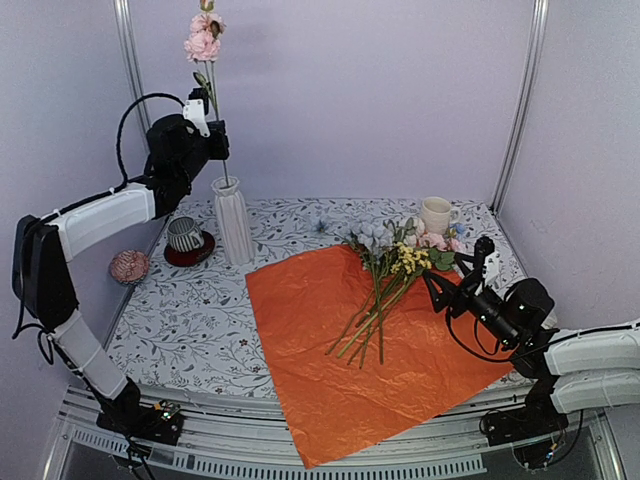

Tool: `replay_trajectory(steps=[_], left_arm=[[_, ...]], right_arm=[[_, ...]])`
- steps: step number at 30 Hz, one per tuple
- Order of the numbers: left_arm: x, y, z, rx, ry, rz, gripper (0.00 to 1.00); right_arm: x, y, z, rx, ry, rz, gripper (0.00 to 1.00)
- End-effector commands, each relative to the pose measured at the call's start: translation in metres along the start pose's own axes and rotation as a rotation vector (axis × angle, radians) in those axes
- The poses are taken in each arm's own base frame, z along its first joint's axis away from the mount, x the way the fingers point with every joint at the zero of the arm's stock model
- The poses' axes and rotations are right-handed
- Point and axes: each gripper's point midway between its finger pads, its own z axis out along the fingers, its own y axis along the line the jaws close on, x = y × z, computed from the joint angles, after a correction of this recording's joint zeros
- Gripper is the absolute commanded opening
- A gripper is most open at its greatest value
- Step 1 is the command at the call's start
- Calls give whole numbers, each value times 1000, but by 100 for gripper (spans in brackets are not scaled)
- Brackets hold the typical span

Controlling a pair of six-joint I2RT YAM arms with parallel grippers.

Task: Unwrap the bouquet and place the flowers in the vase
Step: Place the fake flower in the vase.

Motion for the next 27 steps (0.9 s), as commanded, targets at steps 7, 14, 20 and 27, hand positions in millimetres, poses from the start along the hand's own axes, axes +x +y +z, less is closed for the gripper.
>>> replay_trajectory(steps=[7, 14, 20, 27], left_arm=[[76, 18, -4, -22, 146, -130, 0], [108, 16, -8, -9, 219, -143, 0], [116, 12, -7, 5, 253, -146, 2], [119, 13, -9, 6, 271, -140, 21]], right_arm=[[-3, 8, 6, -42, -6, 10, 99], [1, 9, 9, -45, 12, 13, 99], [2, 10, 11, -49, 18, 15, 99], [4, 11, 12, -55, 24, 14, 99]])
